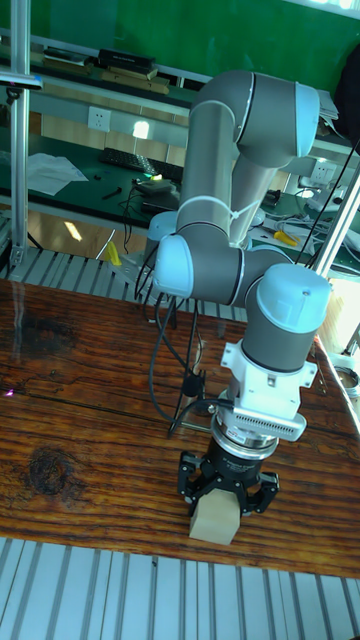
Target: Hold a small block with the gripper and sweep it from left to right on the table
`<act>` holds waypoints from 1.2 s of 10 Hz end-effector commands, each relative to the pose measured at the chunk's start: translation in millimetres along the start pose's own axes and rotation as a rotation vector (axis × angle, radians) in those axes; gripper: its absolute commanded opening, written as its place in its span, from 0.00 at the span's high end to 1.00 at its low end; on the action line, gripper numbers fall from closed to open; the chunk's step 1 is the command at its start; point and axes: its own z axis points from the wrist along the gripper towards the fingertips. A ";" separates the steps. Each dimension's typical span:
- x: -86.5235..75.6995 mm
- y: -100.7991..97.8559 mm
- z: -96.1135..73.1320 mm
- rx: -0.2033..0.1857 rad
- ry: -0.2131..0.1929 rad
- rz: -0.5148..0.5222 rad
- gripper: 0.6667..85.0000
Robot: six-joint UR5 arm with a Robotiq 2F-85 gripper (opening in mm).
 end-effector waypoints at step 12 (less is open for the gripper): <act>-1.2 14.0 1.0 -0.027 0.001 0.022 1.00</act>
